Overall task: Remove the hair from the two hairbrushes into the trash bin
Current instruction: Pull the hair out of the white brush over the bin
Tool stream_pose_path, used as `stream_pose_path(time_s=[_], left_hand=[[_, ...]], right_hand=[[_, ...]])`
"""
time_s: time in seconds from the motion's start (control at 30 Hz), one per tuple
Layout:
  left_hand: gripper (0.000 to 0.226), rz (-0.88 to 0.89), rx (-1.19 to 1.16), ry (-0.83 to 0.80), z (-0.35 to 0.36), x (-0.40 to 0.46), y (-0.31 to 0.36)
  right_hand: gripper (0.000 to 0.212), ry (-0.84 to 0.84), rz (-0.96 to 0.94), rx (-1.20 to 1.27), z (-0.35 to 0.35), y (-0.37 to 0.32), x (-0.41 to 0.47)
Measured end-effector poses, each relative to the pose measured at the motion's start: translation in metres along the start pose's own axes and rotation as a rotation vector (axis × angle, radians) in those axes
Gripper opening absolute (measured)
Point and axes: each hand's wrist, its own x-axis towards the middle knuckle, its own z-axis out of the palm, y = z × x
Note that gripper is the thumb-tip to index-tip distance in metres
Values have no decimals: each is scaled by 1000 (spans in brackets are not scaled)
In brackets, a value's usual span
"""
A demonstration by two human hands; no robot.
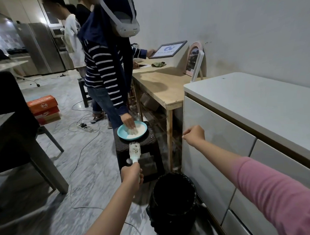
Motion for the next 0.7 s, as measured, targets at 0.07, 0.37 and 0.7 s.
stream_pose_path(time_s=[0.07,0.37,0.7], left_hand=[[22,3,18,-11,1,-4,2],[12,62,-21,3,8,-11,7],[17,97,60,-101,14,-19,14]], right_hand=[[15,-64,10,-12,3,1,-1],[41,-328,64,-14,4,0,-8],[40,-352,143,78,-3,-5,-14]])
